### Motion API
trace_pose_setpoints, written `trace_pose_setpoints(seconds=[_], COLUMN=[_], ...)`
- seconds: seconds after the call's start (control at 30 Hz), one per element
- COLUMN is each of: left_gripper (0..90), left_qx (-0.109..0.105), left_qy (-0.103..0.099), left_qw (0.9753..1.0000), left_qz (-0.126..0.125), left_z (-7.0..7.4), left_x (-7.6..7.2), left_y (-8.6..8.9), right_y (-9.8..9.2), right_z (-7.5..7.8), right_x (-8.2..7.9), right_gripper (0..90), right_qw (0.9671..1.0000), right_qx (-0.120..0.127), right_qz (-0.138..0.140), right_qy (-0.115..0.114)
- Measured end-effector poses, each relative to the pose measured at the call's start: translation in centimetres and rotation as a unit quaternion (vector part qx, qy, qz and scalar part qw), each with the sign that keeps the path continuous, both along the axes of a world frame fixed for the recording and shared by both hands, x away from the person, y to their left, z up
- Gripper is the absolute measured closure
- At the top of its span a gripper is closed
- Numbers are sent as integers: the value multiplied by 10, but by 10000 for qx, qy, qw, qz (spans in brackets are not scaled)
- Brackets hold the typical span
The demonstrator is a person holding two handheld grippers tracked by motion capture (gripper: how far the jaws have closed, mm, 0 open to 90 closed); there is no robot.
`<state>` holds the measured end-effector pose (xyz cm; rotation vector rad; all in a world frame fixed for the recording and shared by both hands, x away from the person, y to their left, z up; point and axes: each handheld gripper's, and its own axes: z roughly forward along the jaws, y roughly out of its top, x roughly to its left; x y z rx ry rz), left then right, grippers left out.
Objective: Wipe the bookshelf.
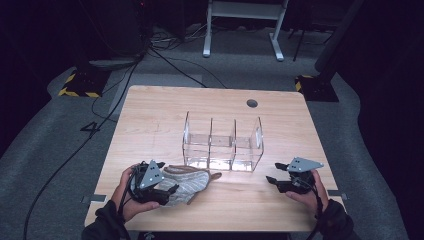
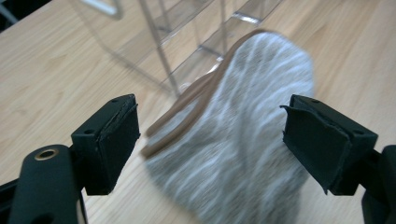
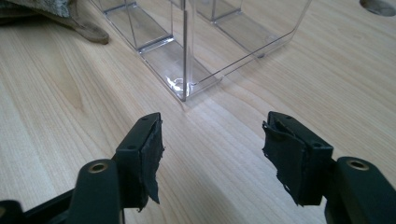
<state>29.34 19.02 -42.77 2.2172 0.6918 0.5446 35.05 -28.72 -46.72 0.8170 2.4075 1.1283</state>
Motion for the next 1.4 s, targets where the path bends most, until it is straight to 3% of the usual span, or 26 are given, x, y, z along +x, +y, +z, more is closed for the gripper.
trace_pose_setpoints(seconds=[0.3, 0.47, 0.57, 0.63, 0.87, 1.0, 1.23, 1.4], left_gripper=[195, 195, 195, 197, 200, 199, 197, 191], left_qx=[141, 361, 608, 626, 606, 475, 339, 283], left_qy=[-81, -95, -156, -139, 141, 345, 691, 858], left_qw=[9990, 9980, 9964, 9957, 9944, 9943, 9938, 9922], left_qz=[409, 512, 574, 666, 855, 894, 802, 861], left_z=[-2, -5, -5, -8, -27, -39, -61, -68], left_x=[-6, -11, -12, -12, -10, -9, -10, -9], left_y=[40, 56, 63, 70, 89, 97, 101, 103], right_y=[-23, -35, -41, -49, -71, -82, -98, -104], right_z=[1, -2, -4, -6, -16, -22, -34, -36], right_x=[-4, -7, -9, -11, -15, -16, -19, -23], right_gripper=[367, 363, 361, 361, 352, 342, 335, 324], right_qw=[9997, 9992, 9990, 9986, 9967, 9960, 9936, 9919], right_qx=[18, -51, -104, -66, -98, -80, 34, 119], right_qz=[-221, -379, -422, -511, -797, -866, -1086, -1213], right_qy=[-74, -83, -98, -72, 64, 179, 307, 362])
